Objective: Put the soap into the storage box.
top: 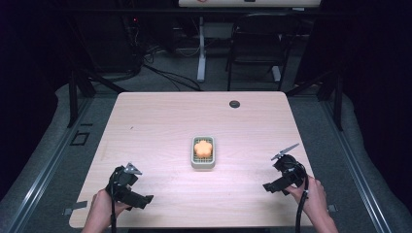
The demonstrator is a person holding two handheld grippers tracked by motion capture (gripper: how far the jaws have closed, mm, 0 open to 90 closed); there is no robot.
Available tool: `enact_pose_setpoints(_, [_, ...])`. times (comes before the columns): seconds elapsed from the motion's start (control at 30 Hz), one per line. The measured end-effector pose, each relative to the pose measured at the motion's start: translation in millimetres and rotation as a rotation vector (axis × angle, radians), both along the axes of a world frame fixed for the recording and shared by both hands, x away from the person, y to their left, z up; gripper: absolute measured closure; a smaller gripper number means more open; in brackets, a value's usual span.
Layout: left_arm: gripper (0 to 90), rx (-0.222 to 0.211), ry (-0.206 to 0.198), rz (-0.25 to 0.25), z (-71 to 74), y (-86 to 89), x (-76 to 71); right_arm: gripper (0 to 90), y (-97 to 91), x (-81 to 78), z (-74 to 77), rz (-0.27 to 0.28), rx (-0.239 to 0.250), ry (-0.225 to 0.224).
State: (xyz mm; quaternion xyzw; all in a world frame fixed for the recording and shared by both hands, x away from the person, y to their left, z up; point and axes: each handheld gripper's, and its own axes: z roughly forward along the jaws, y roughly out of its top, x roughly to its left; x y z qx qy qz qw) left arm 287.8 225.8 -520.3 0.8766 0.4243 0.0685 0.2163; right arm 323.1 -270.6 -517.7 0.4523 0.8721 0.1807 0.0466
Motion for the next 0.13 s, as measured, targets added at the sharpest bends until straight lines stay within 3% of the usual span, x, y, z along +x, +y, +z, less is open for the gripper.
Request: enact_pose_setpoints(0.13, [0.2,-0.013,0.014,0.009,-5.7,6.7,5.2,4.7,-1.0,1.1,0.0,0.006,-0.013,0.003])
